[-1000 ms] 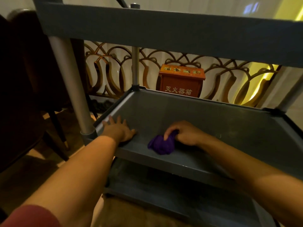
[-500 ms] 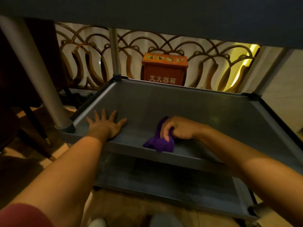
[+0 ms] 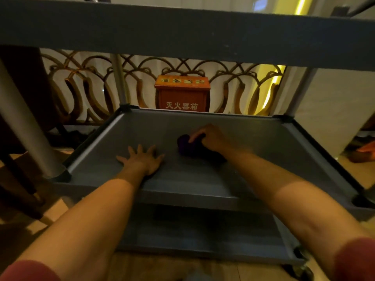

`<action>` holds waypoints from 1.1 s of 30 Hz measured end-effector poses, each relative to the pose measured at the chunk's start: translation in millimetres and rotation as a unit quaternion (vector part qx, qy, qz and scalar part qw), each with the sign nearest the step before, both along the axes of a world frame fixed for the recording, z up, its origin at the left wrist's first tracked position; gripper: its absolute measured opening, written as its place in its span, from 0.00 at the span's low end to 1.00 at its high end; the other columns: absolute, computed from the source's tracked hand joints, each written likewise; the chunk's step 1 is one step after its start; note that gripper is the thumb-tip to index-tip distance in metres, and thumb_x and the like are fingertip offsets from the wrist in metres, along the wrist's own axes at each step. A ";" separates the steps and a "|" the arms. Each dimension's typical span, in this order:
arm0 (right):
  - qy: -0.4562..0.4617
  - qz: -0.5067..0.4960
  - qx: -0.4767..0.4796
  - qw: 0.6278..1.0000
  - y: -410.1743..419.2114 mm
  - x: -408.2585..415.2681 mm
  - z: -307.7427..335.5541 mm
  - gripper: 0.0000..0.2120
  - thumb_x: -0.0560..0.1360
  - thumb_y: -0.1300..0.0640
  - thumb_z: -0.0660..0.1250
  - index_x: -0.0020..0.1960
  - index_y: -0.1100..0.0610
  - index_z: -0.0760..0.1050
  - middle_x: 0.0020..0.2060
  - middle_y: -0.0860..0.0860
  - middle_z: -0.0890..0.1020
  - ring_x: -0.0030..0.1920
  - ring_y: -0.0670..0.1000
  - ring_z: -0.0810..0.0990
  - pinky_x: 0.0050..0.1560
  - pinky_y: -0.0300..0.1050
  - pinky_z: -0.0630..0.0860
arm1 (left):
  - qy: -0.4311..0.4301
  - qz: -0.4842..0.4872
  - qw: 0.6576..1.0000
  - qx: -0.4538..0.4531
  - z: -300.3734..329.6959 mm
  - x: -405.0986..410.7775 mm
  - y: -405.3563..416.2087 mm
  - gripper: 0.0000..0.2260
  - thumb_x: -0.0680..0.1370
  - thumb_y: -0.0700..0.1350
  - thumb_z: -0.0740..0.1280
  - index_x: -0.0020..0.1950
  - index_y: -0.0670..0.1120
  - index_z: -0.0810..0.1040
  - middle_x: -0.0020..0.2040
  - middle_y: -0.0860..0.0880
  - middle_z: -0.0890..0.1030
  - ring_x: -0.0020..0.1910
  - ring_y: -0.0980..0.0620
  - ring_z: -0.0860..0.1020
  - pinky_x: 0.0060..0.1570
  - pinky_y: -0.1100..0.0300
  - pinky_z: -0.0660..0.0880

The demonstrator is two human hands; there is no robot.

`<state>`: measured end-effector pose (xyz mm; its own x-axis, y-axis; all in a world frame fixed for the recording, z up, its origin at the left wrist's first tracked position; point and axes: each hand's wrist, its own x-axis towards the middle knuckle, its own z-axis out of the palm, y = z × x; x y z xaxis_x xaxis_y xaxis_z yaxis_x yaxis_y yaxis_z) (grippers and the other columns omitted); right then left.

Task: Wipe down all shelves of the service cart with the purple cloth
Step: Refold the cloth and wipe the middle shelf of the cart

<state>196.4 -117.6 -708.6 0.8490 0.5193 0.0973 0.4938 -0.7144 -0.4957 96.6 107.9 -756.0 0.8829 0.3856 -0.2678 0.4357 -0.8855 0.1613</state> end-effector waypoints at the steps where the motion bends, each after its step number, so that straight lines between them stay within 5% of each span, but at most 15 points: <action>1: -0.015 0.000 -0.019 1.000 6.9 8.3 -7.9 0.20 0.77 0.69 0.65 0.58 0.47 0.82 0.67 0.49 0.79 0.68 0.50 0.74 0.65 0.41 0.66 | 0.018 -0.004 1.000 0.006 -0.8 2.9 -1.5 0.33 0.78 0.71 0.50 0.80 0.63 0.47 0.83 0.47 0.43 0.80 0.37 0.40 0.71 0.25 0.41; 5: -0.030 0.022 -0.103 0.994 8.3 23.1 -20.3 0.26 0.77 0.65 0.67 0.72 0.49 0.73 0.70 0.52 0.76 0.68 0.54 0.75 0.66 0.47 0.69 | 0.054 -0.003 0.998 0.020 -4.7 5.7 5.2 0.35 0.76 0.74 0.50 0.80 0.65 0.43 0.82 0.48 0.40 0.80 0.37 0.39 0.70 0.25 0.41; 9: 0.079 0.062 -0.103 0.990 -19.9 6.1 -14.0 0.18 0.79 0.64 0.63 0.65 0.51 0.78 0.61 0.49 0.79 0.54 0.44 0.75 0.60 0.41 0.71 | 0.051 -0.005 0.998 0.022 -4.5 6.0 2.7 0.35 0.76 0.74 0.48 0.79 0.65 0.41 0.82 0.49 0.39 0.80 0.38 0.38 0.70 0.25 0.40; 14: 0.136 0.126 -0.110 0.976 -108.2 -53.2 -9.9 0.20 0.72 0.74 0.62 0.56 0.59 0.83 0.55 0.50 0.81 0.56 0.46 0.77 0.56 0.25 0.69 | 0.056 0.000 0.998 0.030 -7.6 3.5 3.0 0.35 0.75 0.75 0.47 0.79 0.66 0.40 0.82 0.50 0.39 0.80 0.39 0.38 0.71 0.25 0.42; 17: 0.153 0.115 -0.093 0.977 -153.8 -82.5 -6.0 0.22 0.68 0.78 0.60 0.50 0.59 0.84 0.51 0.50 0.83 0.54 0.49 0.81 0.59 0.34 0.72 | 0.055 -0.002 0.998 0.028 -2.4 -1.0 -1.5 0.35 0.76 0.74 0.47 0.80 0.65 0.41 0.82 0.49 0.40 0.80 0.39 0.39 0.71 0.26 0.43; 22: 0.202 0.041 -0.185 0.961 -167.9 -68.7 16.2 0.23 0.72 0.71 0.61 0.46 0.44 0.82 0.46 0.42 0.82 0.50 0.43 0.79 0.56 0.43 0.72 | 0.078 0.028 0.996 0.026 13.1 -4.0 -30.9 0.33 0.80 0.69 0.50 0.81 0.60 0.43 0.82 0.45 0.40 0.80 0.36 0.40 0.73 0.27 0.44; 26: 0.028 -0.041 -0.017 0.999 -139.8 -41.3 21.1 0.20 0.76 0.70 0.64 0.57 0.47 0.81 0.59 0.42 0.79 0.61 0.44 0.74 0.63 0.42 0.69 | 0.071 0.048 0.996 0.009 18.1 1.2 -74.4 0.40 0.78 0.70 0.53 0.82 0.52 0.43 0.82 0.41 0.40 0.79 0.35 0.39 0.71 0.26 0.44; 29: -0.039 -0.086 -0.048 0.994 -105.4 -14.8 -5.2 0.18 0.80 0.66 0.65 0.67 0.54 0.77 0.67 0.53 0.78 0.68 0.53 0.75 0.72 0.49 0.69 | 0.063 0.050 0.996 0.027 10.5 2.1 -80.4 0.41 0.76 0.73 0.49 0.82 0.54 0.42 0.82 0.41 0.40 0.79 0.35 0.40 0.71 0.25 0.44; 33: -0.111 -0.092 -0.051 0.988 -81.4 15.0 -32.4 0.15 0.80 0.61 0.67 0.66 0.54 0.78 0.65 0.54 0.80 0.67 0.55 0.77 0.74 0.53 0.68 | 0.061 0.052 0.996 0.046 0.8 6.5 -77.0 0.41 0.76 0.74 0.45 0.82 0.54 0.41 0.82 0.41 0.40 0.79 0.35 0.40 0.70 0.23 0.44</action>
